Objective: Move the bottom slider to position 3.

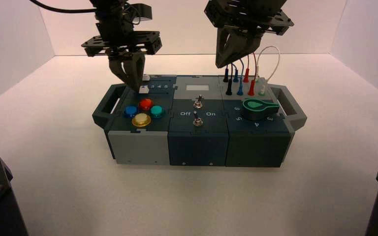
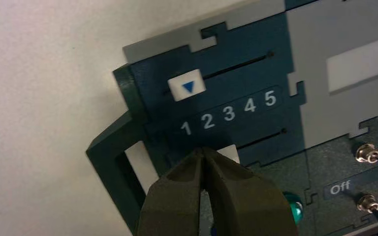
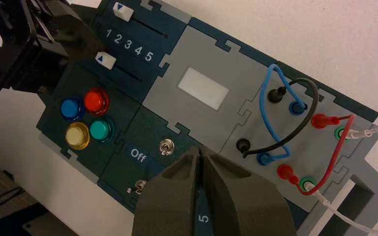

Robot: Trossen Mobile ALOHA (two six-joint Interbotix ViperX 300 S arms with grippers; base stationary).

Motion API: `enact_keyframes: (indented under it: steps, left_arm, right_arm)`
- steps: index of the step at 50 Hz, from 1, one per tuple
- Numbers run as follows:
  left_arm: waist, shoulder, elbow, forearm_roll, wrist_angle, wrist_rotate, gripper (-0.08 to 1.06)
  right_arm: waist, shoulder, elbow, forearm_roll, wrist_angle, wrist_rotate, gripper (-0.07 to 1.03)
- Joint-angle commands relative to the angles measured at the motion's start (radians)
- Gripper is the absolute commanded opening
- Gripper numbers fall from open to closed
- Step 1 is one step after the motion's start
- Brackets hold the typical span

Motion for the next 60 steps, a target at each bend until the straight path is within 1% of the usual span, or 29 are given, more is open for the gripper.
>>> enact_keyframes:
  steps: [1,60]
  left_arm:
    - [-0.014,0.006,-0.009,-0.003,-0.005,0.0,-0.03]
    - [-0.026,0.02,-0.023,-0.003,-0.002,0.0,-0.03]
  right_arm:
    - [0.003,-0.011,-0.02,-0.002,-0.002,0.0,-0.03]
    - [0.003,-0.015,-0.02,-0.002,0.003,-0.002,-0.03]
